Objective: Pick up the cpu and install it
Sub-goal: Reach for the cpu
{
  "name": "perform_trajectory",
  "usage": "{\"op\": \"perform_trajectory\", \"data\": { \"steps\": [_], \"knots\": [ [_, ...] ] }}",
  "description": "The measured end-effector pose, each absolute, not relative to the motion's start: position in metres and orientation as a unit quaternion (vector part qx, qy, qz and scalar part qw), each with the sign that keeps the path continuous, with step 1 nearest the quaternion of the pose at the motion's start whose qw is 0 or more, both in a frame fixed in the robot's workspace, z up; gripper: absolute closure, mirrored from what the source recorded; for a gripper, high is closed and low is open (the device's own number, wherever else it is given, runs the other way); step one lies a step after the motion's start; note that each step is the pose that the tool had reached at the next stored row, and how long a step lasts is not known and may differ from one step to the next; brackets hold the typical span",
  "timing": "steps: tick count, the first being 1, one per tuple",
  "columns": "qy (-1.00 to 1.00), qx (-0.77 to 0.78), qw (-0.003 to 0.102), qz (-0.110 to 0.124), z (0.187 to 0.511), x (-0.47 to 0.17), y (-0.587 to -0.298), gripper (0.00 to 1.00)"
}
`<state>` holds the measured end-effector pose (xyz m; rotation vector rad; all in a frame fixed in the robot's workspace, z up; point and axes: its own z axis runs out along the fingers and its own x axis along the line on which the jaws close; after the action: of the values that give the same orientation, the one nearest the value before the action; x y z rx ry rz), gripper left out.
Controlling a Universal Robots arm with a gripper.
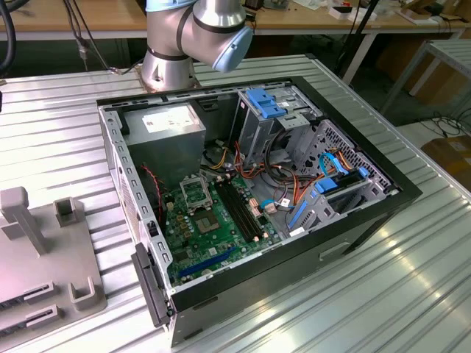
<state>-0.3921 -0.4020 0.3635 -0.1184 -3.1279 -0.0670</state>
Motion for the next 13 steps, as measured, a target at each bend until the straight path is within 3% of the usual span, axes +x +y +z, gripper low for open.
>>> {"op": "perform_trajectory", "data": {
  "steps": [13],
  "knots": [
    [-0.999, -0.037, 0.005, -0.021, 0.361, -0.414, -0.407, 0.89]
  ]
}}
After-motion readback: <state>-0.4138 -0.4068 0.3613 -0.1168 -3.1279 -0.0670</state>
